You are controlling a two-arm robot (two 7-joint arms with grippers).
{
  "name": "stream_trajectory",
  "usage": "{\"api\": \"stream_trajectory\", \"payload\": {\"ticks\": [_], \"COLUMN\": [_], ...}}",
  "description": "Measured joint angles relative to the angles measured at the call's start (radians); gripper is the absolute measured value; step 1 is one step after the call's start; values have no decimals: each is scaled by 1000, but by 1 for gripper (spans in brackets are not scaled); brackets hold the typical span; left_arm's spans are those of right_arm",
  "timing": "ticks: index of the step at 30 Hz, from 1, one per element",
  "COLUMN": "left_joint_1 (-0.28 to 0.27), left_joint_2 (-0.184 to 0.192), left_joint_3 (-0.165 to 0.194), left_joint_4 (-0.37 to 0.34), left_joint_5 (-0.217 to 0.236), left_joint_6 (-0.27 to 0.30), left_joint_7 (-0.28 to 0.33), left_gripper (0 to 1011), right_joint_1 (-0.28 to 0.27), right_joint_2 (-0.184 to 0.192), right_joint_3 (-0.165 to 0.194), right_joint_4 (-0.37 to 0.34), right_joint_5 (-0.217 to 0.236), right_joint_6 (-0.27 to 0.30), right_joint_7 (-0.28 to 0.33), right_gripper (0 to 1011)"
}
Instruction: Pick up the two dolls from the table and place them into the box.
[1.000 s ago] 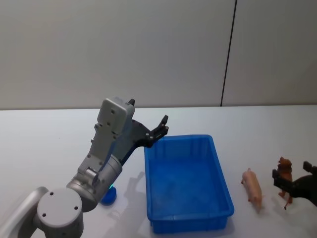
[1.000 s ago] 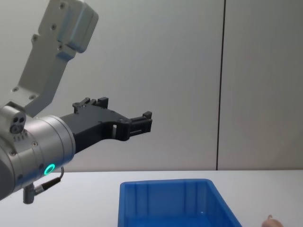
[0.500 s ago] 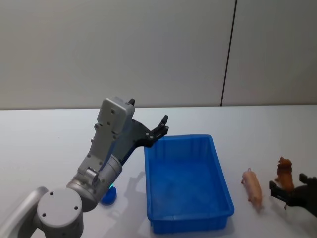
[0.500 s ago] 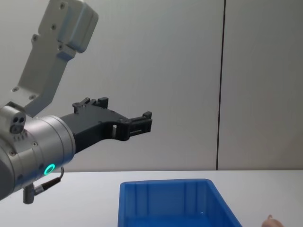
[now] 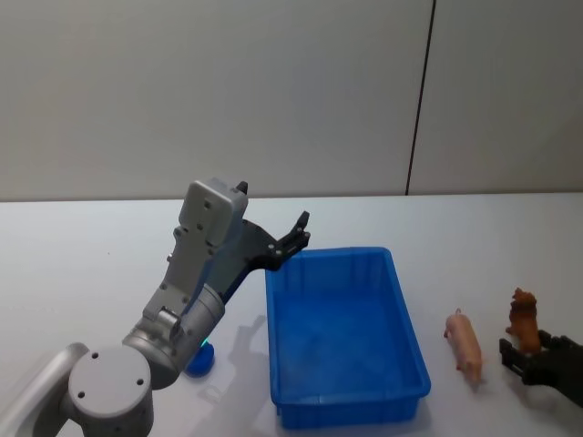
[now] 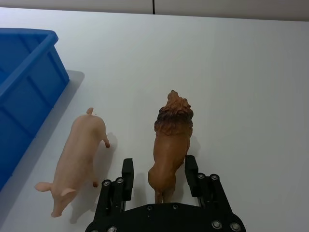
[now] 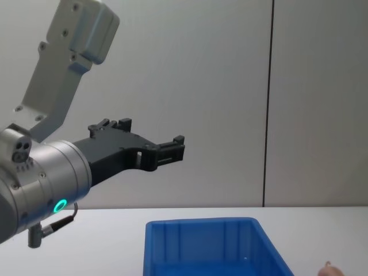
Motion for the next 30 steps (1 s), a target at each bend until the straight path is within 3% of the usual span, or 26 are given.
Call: {"api": "stream_trajectory", "payload": {"ticks": [11,21,30], "left_joint_1": [0,0,0], "left_joint_2": [0,0,0], "left_joint_3": [0,0,0], "left_joint_4": [0,0,0], "left_joint_5": [0,0,0], "left_joint_6": [0,0,0], "left_joint_7": [0,0,0], "left_gripper": [1001,1001,1001], "right_joint_1": [10,17,31], "right_joint_2": [-3,-4,-8], "right_joint_3": [4,7,2], "right_joint_4": [10,-21,-68], "right_joint_5": [5,-6,-31], "right_joint_6": [0,-51,-100], "right_joint_7": [-8,-9,33], "right_gripper": [320,297,297]}}
